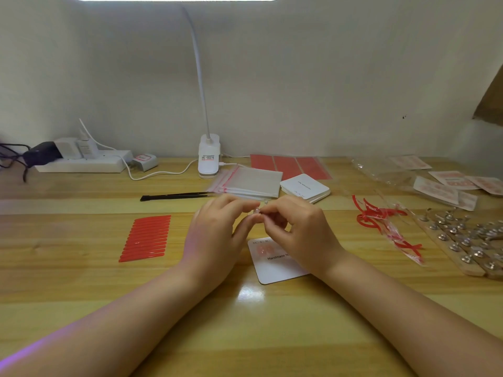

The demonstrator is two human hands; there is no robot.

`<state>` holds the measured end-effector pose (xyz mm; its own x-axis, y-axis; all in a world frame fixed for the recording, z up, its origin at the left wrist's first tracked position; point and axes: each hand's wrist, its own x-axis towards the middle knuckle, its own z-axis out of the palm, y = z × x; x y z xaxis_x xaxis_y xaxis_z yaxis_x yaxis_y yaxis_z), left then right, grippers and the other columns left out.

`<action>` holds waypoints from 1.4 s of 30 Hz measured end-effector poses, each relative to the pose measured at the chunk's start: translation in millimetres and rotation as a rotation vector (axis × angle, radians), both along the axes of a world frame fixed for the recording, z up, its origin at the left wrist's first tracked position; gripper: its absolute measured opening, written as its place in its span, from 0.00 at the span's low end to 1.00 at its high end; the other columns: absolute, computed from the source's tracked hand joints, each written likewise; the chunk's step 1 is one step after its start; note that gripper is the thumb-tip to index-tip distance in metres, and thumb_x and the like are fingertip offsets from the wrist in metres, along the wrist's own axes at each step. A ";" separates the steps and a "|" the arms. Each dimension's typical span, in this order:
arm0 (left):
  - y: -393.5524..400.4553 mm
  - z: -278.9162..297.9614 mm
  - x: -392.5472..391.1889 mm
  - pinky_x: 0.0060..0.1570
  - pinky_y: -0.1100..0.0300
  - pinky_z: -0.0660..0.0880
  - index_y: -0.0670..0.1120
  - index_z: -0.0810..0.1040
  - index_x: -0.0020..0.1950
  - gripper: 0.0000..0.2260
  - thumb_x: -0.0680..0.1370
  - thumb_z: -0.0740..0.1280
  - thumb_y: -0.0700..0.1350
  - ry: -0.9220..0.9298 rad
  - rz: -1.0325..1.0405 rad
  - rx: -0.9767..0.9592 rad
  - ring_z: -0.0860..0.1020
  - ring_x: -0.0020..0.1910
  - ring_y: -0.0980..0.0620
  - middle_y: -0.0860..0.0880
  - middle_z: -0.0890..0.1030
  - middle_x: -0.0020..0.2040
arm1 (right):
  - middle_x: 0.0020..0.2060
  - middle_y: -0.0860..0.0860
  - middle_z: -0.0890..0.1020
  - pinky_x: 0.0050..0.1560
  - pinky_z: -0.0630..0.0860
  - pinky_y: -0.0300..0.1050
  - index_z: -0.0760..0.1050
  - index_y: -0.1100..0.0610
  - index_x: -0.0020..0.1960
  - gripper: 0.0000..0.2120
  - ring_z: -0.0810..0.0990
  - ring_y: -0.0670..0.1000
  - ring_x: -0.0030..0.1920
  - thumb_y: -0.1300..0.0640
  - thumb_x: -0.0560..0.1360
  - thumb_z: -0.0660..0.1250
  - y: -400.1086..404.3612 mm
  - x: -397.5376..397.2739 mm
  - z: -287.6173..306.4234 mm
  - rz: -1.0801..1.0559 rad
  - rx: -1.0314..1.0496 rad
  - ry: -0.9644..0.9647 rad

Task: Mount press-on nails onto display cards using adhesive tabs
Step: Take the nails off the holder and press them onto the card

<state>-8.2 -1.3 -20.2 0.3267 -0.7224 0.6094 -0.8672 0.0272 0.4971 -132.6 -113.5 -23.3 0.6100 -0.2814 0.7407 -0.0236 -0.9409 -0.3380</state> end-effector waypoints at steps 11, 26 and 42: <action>-3.1 -3.8 3.1 0.55 0.47 0.72 0.50 0.82 0.52 0.12 0.78 0.60 0.51 0.176 -0.069 -0.015 0.77 0.52 0.55 0.57 0.81 0.48 | 0.35 0.53 0.82 0.38 0.78 0.49 0.82 0.64 0.44 0.04 0.74 0.44 0.37 0.70 0.71 0.71 -1.7 -0.2 -1.3 0.014 -0.020 -0.010; -2.7 -4.1 6.0 0.43 0.68 0.72 0.57 0.74 0.47 0.04 0.76 0.68 0.49 0.289 -0.087 -0.045 0.75 0.46 0.65 0.58 0.77 0.46 | 0.33 0.43 0.80 0.37 0.70 0.30 0.82 0.58 0.44 0.03 0.76 0.40 0.32 0.64 0.73 0.71 -13.1 -0.6 -4.8 -0.113 0.261 -0.067; -6.8 -8.5 5.5 0.46 0.64 0.74 0.60 0.73 0.47 0.05 0.76 0.68 0.52 0.214 -0.109 0.001 0.76 0.46 0.61 0.60 0.77 0.47 | 0.40 0.46 0.85 0.45 0.78 0.47 0.85 0.49 0.48 0.07 0.81 0.47 0.44 0.50 0.76 0.69 -31.7 0.6 -4.8 -0.403 0.433 0.283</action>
